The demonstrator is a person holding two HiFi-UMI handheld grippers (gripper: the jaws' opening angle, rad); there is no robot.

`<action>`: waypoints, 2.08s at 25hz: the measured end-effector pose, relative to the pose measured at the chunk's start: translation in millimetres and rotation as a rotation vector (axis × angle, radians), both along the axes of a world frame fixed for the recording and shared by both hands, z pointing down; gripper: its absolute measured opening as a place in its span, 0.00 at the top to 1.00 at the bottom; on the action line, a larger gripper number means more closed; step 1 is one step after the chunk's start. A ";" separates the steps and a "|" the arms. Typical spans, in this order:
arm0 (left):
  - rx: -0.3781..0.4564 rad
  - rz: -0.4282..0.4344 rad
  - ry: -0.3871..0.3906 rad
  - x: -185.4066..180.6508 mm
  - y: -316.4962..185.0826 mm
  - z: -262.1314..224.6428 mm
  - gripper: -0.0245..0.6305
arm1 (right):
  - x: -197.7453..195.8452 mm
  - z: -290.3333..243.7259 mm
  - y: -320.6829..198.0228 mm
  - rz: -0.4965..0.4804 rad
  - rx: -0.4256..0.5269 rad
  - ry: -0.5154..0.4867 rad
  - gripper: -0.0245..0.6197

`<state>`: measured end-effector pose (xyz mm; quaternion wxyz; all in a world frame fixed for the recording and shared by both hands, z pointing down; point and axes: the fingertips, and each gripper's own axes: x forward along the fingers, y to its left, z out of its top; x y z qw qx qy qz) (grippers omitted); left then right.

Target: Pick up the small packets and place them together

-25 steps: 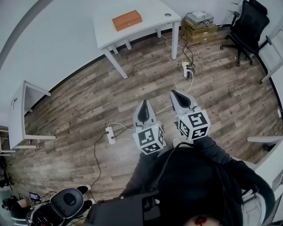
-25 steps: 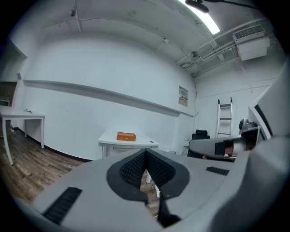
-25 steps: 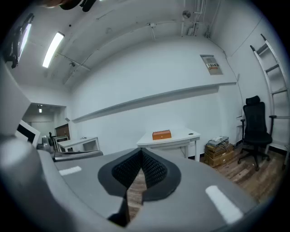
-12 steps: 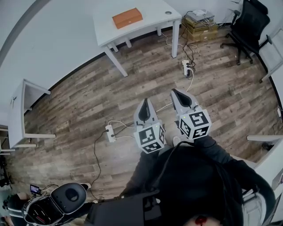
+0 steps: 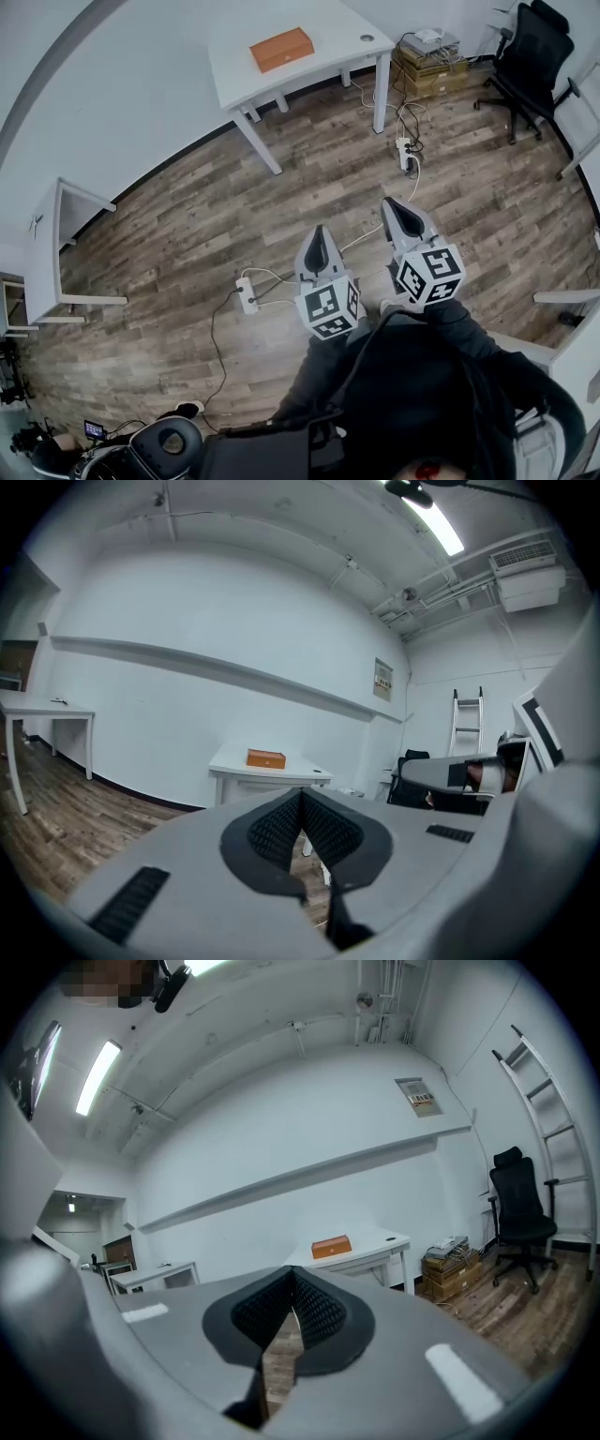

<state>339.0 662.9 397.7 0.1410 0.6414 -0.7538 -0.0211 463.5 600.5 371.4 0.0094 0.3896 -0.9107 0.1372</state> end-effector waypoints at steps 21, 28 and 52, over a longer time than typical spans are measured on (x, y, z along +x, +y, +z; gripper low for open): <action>-0.050 -0.046 0.013 -81.1 -144.2 35.1 0.97 | -80.7 28.3 -162.0 -0.042 0.050 0.081 0.96; -0.033 -0.081 0.012 -102.6 -241.2 17.3 0.97 | -110.0 21.9 -253.6 -0.127 0.042 0.094 0.96; -0.019 -0.107 -0.011 -176.3 -438.2 16.7 0.97 | -161.3 37.1 -455.3 -0.122 0.029 0.085 0.96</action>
